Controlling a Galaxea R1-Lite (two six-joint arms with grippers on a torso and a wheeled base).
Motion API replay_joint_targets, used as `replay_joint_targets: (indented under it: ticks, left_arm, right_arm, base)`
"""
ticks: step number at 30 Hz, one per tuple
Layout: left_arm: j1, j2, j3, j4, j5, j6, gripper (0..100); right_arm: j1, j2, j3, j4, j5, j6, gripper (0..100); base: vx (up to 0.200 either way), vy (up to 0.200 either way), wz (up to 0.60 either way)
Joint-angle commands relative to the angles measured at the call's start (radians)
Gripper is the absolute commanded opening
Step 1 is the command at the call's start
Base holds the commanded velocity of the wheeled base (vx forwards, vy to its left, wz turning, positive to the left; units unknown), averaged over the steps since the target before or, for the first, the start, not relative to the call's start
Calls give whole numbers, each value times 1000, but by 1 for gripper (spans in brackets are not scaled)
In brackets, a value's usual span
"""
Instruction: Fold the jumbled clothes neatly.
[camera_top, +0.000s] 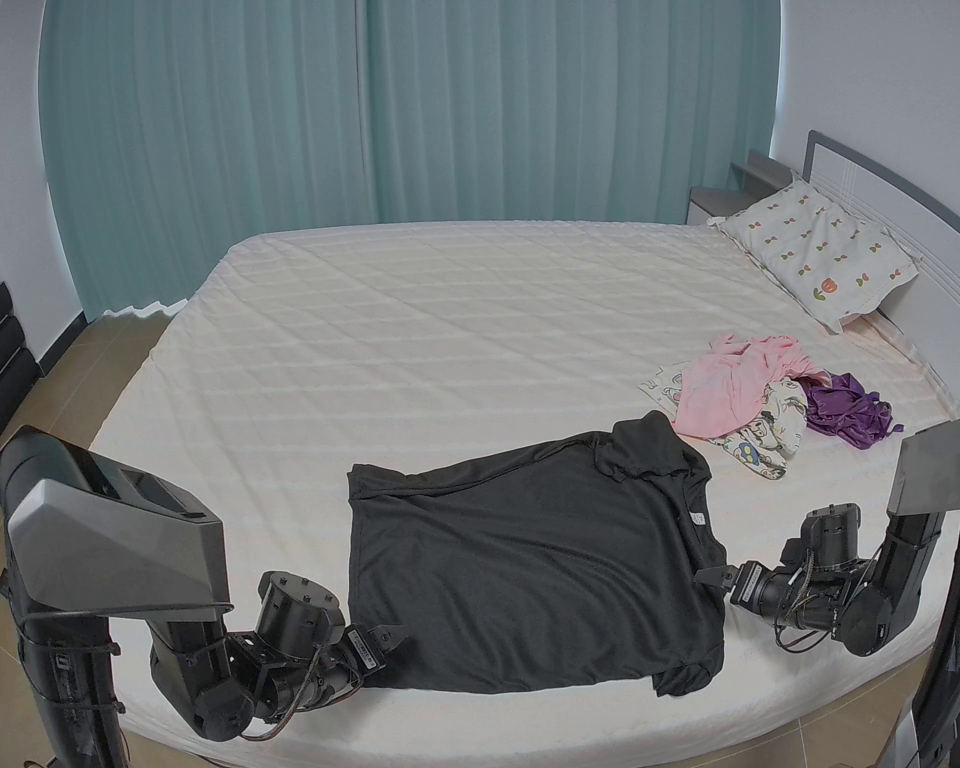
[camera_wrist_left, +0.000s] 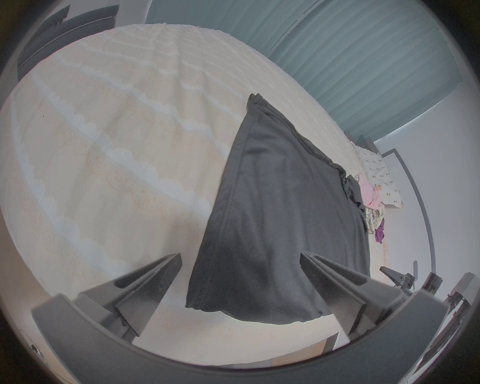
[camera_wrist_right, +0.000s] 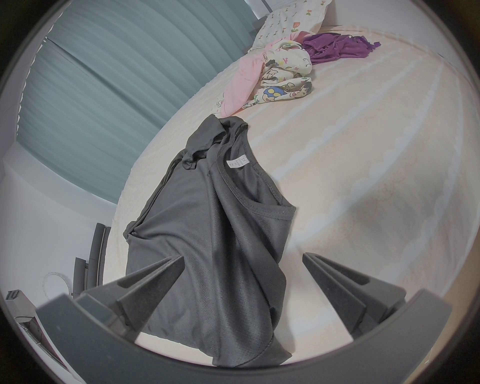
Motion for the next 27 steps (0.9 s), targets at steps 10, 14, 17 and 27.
replay_joint_targets:
  ticks: [10,14,17,27]
  left_arm:
    - [5,37,-17,-26,32,-15,0]
    - [32,2,-20,-106,58,-56,0]
    - [80,-20,-29,-147,76,-61,0]
    - [160,-4,-44,-152,68,-67,0]
  right_arm:
    - [-9,72,-20,-44,4,5,100]
    - [-6,115,-26,-78,17,11,100]
    - [-15,147,-54,-81,18,13,100]
    - [-40,228,-172,-84,21,14,0]
  base:
    - [0,0,0]
    - [0,0,0]
    - [0,0,0]
    - [0,0,0]
